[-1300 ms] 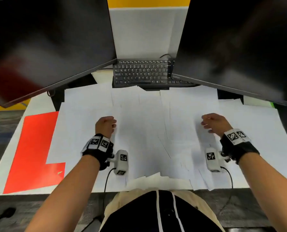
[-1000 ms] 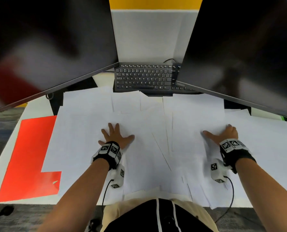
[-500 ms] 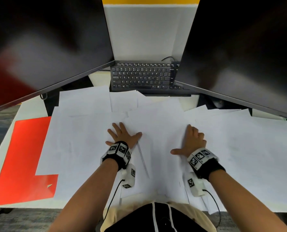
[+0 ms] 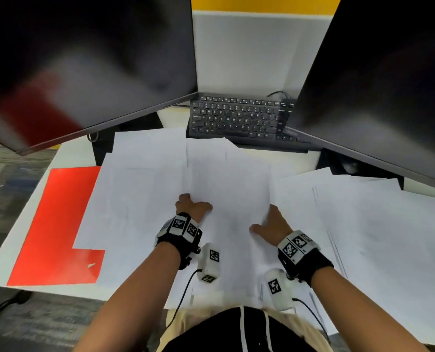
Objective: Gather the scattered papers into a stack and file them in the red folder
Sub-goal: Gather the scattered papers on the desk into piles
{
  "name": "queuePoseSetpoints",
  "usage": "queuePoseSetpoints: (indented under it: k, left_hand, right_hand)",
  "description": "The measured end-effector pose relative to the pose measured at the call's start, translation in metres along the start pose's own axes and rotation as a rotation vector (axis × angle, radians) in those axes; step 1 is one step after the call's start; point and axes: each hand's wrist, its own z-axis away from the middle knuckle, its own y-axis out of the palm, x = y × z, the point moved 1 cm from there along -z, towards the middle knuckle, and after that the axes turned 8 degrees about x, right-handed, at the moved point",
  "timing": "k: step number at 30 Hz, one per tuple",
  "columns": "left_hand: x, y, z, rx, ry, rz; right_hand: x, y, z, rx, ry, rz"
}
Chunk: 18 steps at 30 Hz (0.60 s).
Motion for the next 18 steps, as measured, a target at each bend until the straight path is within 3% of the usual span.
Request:
queuePoseSetpoints:
  k: [9, 12, 16, 18]
  left_hand:
    - [0.014, -0.050, -0.006, 0.122, -0.088, -0.001]
    - [0.019, -0.076, -0.004, 0.024, -0.106, -0.143]
    - [0.027, -0.120, -0.007, -0.132, -0.184, -0.224]
    - [0.033, -0.134, -0.006, -0.271, -0.241, -0.242]
  right_hand:
    - [0.013, 0.013, -0.002, 0.093, -0.094, 0.061]
    - [0.016, 0.018, -0.001, 0.109, -0.110, 0.082]
    - [0.017, 0.013, -0.006, -0.028, -0.102, 0.165]
    - [0.018, 0.009, -0.006, -0.069, -0.053, 0.268]
